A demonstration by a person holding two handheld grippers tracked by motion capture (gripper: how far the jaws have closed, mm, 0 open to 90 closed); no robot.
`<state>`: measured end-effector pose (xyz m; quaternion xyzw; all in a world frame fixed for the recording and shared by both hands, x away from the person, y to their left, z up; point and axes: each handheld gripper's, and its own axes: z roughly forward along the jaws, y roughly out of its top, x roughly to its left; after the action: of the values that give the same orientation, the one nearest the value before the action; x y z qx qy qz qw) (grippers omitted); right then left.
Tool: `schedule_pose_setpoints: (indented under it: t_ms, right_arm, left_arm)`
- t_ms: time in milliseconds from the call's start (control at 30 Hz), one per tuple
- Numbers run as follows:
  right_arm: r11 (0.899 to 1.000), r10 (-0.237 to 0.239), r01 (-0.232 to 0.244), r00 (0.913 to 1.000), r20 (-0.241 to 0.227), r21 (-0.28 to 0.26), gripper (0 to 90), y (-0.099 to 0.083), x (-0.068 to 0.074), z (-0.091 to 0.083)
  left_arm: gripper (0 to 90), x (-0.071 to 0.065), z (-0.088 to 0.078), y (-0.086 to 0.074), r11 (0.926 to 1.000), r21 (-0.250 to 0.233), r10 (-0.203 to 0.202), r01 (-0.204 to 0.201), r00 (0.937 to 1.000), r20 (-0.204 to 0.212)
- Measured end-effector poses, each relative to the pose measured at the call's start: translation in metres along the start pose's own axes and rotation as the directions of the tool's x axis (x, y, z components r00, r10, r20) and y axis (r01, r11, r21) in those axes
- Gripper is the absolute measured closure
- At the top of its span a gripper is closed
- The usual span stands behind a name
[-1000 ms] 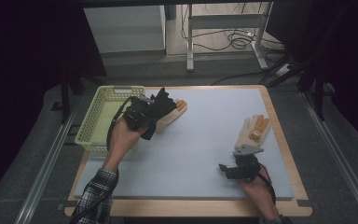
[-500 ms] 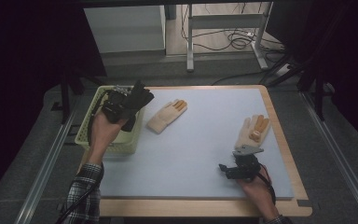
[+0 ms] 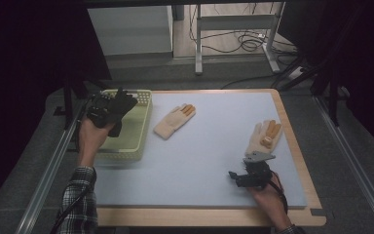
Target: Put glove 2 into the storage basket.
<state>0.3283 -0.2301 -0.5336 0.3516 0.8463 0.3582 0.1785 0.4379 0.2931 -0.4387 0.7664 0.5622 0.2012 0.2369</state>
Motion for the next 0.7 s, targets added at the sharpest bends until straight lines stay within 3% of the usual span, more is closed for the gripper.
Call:
schedule_pose_setpoints:
  t_ms: [267,500,600,700]
  right_arm:
    - [1.000,0.000,0.000,1.0000,-0.001,0.000,20.1,0.000,0.000,0.000]
    - [1.000,0.001,-0.001,1.0000,-0.001,0.000,20.1,0.000,0.000,0.000]
    - [1.000,0.001,-0.001,1.0000,-0.001,0.000,20.1,0.000,0.000,0.000]
    - [1.000,0.001,-0.001,1.0000,-0.001,-0.001,20.1,0.000,0.000,0.000]
  left_arm:
    - [60.7,0.018,0.026,-0.004,0.9963,0.085,-0.013,0.016,0.9992,-0.037]
    - [59.4,0.025,0.052,-0.004,0.9897,0.140,-0.025,0.029,0.9993,-0.027]
    - [58.4,0.026,0.062,-0.002,0.9835,0.178,-0.028,0.035,0.9988,-0.041]
    - [57.3,0.025,0.072,-0.001,0.9740,0.226,0.005,0.016,0.9957,-0.092]
